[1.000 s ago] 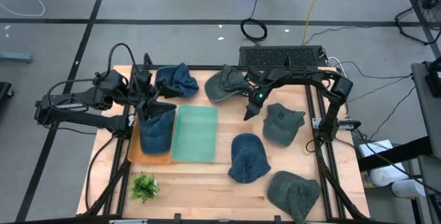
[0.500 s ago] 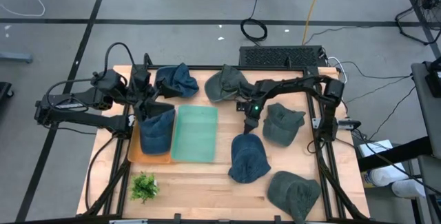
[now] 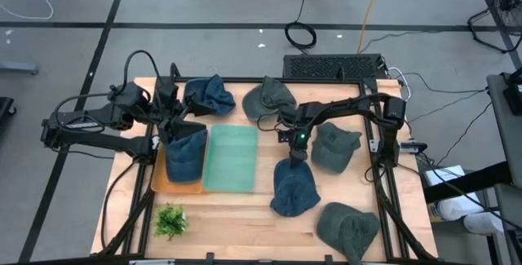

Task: Pick & Place hat
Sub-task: Put the bottom blue cap into the orange bin

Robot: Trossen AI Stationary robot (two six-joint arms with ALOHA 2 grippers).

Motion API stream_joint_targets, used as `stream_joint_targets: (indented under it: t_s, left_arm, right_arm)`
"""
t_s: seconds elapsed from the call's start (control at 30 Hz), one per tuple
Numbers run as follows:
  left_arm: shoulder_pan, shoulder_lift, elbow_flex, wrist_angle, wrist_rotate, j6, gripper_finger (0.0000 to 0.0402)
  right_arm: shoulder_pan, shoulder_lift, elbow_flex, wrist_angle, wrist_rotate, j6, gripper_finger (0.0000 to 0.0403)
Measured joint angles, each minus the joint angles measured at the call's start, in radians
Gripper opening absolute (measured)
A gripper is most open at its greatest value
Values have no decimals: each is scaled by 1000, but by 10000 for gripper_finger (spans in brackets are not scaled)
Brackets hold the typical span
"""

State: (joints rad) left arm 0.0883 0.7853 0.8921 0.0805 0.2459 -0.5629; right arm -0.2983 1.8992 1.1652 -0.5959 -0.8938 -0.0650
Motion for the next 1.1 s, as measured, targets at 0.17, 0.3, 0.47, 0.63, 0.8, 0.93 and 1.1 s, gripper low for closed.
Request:
stream_joint_targets:
  t_s: [0.17,0.3,0.47,0.63,0.8,0.93,1.1]
  left_arm:
    - [0,0,0,0,0,1,365]
    - [0,0,0,0,0,1,365]
    - [0,0,0,-1,0,8,365]
    - [0,0,0,-1,0,11,365]
    - [0,0,0,-2,-1,16,365]
    - [0,0,0,-2,-17,51,365]
    - [0,0,0,-2,-19,56,365]
  right_arm:
    - [2,0,0,-4,9,0,250]
    - [1,0,0,-7,9,-2,166]
    - [1,-4,0,-25,-19,-19,37]
    - [2,-35,1,-105,-41,-53,14]
    - [1,-115,1,-195,-25,-62,4]
    - [-6,-215,-1,-230,-7,-55,1]
    - [-22,-360,-1,-231,37,-16,1]
